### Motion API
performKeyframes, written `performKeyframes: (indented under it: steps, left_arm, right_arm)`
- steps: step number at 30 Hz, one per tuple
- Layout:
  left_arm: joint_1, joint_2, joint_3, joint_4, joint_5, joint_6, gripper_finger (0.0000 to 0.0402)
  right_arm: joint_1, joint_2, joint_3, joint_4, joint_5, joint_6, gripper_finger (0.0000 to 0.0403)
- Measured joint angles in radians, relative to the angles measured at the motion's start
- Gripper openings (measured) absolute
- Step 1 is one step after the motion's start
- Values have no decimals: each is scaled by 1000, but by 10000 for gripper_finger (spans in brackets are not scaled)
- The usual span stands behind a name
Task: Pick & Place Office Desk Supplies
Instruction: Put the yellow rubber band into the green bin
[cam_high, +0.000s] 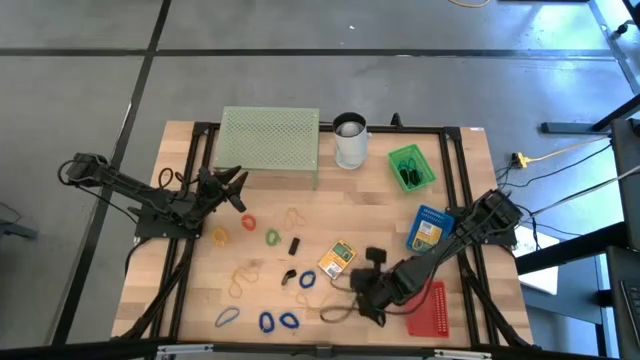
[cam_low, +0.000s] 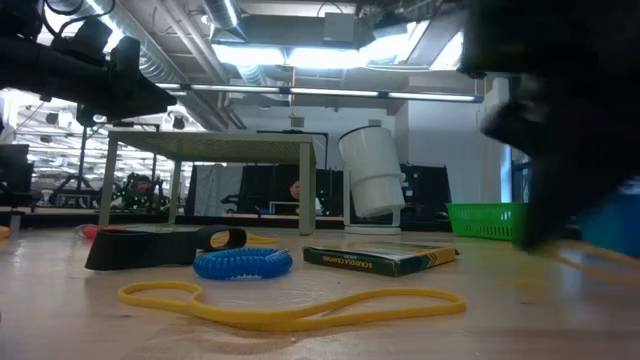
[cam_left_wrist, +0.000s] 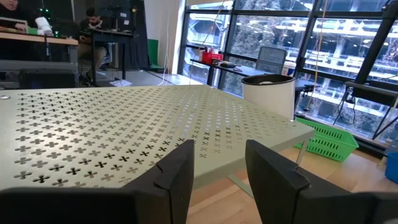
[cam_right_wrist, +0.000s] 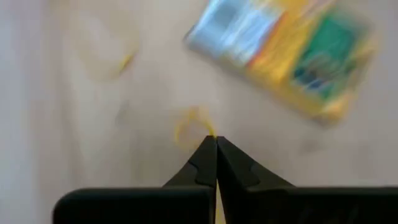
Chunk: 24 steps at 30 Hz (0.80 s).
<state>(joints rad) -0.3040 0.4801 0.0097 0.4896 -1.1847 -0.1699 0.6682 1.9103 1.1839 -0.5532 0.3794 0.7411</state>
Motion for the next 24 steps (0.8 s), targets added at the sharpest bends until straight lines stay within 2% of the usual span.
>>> performKeyframes:
  steps: [6, 9, 12, 16, 20, 24]
  left_arm:
    - [0, 0, 0, 0, 0, 0, 139]
    - [0, 0, 0, 0, 0, 0, 139]
    - [0, 0, 0, 0, 0, 0, 139]
    - [0, 0, 0, 0, 0, 0, 139]
    - [0, 0, 0, 0, 0, 0, 139]
    - [0, 0, 0, 0, 0, 0, 139]
  right_arm:
    - [1, -30, 8, 9, 152, 37, 1]
    - [-13, -48, 8, 15, 261, 50, 1]
    - [-20, -83, 8, 23, 395, 126, 1]
    - [-16, -129, 9, 63, 642, 198, 3]
    - [-11, -173, 10, 176, 816, 144, 4]
    - [-14, -193, 10, 315, 833, -20, 5]
